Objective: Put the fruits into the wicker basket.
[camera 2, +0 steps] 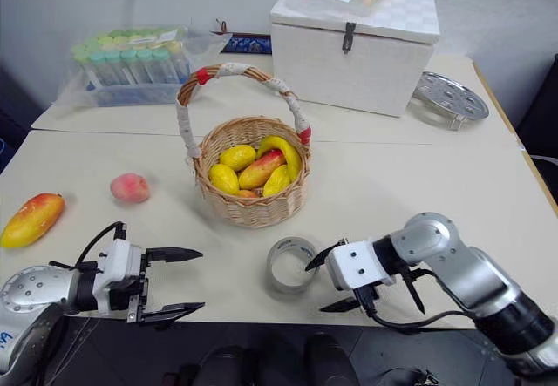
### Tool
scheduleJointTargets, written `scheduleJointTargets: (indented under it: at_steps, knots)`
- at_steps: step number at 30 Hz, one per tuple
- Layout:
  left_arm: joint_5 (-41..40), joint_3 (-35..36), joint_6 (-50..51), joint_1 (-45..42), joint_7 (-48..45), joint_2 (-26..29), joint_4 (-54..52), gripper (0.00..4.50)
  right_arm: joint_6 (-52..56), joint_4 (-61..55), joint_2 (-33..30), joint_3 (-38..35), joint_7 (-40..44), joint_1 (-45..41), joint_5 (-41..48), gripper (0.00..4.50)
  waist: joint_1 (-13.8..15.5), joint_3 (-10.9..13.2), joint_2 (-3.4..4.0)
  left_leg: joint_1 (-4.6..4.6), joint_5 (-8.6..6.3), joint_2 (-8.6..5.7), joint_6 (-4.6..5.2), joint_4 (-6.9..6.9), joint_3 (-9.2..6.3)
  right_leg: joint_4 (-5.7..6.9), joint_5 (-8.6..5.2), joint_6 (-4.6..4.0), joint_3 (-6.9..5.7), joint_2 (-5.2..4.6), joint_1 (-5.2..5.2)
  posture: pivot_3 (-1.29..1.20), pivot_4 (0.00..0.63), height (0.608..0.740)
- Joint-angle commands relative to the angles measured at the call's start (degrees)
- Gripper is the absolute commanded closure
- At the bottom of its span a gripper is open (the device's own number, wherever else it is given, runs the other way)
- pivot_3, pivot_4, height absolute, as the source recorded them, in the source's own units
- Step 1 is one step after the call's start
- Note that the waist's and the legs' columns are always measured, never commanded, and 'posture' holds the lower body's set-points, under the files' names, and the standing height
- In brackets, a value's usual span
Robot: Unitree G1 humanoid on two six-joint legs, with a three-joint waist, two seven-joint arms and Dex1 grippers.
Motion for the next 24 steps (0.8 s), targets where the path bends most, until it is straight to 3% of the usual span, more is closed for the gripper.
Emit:
scheduleJointTargets:
  at_steps: [1, 4, 7, 11, 15, 18, 22, 24]
  knots:
    - [-0.3, -1.2, 0.5, -1.2, 1.0, -0.1, -3.6, 0.0, -1.3, 1.8, 0.2, 0.8, 0.9, 1.6, -1.6, 2.62, 0.2, 0.0, -0.02, 0.0, 0.0, 0.0, 0.0, 0.01, -0.01, 0.0, 0.0, 0.0, 0.0, -0.01, 0.02, 0.0, 0.15, 0.74]
    - [-1.1, -1.9, 1.6, -2.2, 2.1, -0.8, -4.8, 0.0, -1.3, 0.5, -0.4, -4.1, 1.5, 5.0, 4.5, 3.58, 0.3, 0.0, -0.02, -0.07, 0.0, -0.04, 0.04, 0.09, -0.02, 0.0, 0.0, 0.0, -0.06, -0.08, 0.02, 0.0, 0.15, 0.74]
    - [-1.6, -2.7, 2.1, -2.9, 2.6, -1.3, -5.9, 0.0, 4.8, -3.7, -3.0, -15.7, -0.6, 12.7, 14.6, 4.45, 0.7, 0.0, -0.02, -0.07, 0.0, -0.02, 0.04, 0.08, -0.1, 0.0, 0.0, 0.0, -0.11, -0.05, 0.05, 0.0, 0.15, 0.74]
    - [-2.9, -3.4, 3.6, -4.3, 4.1, -2.8, -7.1, 0.0, 14.9, -5.0, -6.1, -34.7, -5.8, 21.9, 22.7, 4.48, 1.1, 0.0, -0.02, -0.17, -0.01, -0.03, 0.04, 0.08, -0.13, -0.06, 0.0, 0.01, -0.13, -0.04, 0.05, 0.0, 0.15, 0.74]
    - [-3.3, -5.9, 4.4, -7.0, 4.8, -4.6, -7.5, 0.0, 15.9, 5.9, -11.5, -47.0, -4.7, 27.3, 17.8, 4.48, 1.2, 0.0, -0.02, -0.05, 0.0, -0.03, 0.05, 0.11, -0.1, -0.07, 0.0, 0.01, -0.08, 0.01, 0.18, 0.0, 0.15, 0.74]
    - [-4.3, -7.5, 5.7, -10.0, 5.7, -6.4, -7.6, 0.0, 14.8, 17.6, -14.4, -49.2, -5.7, 26.8, 13.9, 4.48, 1.3, 0.0, -0.03, 0.07, 0.04, -0.04, 0.07, 0.1, -0.07, -0.06, 0.01, 0.01, -0.04, 0.03, 0.27, 0.0, 0.15, 0.74]
    - [-4.8, -9.7, 4.3, -15.0, 5.8, -10.0, -7.0, 0.0, 2.2, 38.8, -19.0, -40.1, -4.7, 21.4, 2.1, 4.48, 1.3, 0.1, 0.03, 0.17, 0.08, -0.05, 0.07, 0.09, 0.07, -0.03, 0.02, 0.02, 0.09, 0.06, 0.28, 0.0, 0.15, 0.74]
    - [-5.0, -10.2, 3.7, -15.9, 5.6, -11.0, -6.6, 0.0, -3.6, 48.5, -18.2, -35.5, -5.6, 15.2, -2.0, 4.48, 0.9, 0.1, 0.05, 0.21, 0.13, -0.03, 0.01, 0.08, 0.18, -0.05, 0.02, 0.02, 0.17, 0.1, 0.25, 0.0, 0.15, 0.74]
